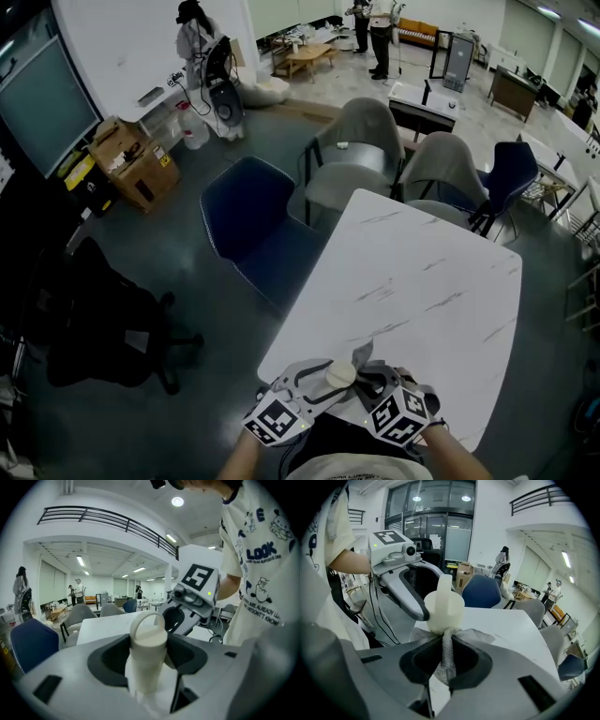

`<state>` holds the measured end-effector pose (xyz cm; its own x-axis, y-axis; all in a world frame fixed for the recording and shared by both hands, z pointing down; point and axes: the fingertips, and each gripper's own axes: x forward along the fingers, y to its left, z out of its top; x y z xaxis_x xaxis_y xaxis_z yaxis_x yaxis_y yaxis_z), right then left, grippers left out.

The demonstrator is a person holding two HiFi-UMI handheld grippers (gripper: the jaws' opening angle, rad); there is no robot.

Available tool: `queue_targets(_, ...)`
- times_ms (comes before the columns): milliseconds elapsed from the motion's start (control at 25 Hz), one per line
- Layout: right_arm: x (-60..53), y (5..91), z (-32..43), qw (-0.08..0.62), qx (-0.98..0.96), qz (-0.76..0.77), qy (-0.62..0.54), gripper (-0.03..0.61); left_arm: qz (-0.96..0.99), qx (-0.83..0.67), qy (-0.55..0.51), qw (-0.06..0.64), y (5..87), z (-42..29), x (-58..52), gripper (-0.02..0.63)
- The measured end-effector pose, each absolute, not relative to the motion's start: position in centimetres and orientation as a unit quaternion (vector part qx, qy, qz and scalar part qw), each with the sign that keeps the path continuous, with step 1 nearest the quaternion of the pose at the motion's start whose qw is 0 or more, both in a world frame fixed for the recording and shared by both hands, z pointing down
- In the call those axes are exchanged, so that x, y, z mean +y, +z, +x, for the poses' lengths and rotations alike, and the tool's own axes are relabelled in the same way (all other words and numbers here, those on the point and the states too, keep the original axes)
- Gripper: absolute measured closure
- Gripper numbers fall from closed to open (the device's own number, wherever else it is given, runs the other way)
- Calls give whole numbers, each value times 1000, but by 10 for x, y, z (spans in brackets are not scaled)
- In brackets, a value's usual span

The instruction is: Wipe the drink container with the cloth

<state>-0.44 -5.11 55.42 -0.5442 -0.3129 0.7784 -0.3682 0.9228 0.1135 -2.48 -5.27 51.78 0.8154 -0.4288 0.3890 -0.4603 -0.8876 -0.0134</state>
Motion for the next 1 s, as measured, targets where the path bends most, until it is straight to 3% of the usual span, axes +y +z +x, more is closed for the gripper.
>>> queue_targets(480,-53,531,-4,445,-882,158,9,522,967,-139,211,24,518,-27,-51,360)
queue_targets(1000,-53,584,-4,474,-868,149,22,522,959,-152,237,9,526,-28,-50,360)
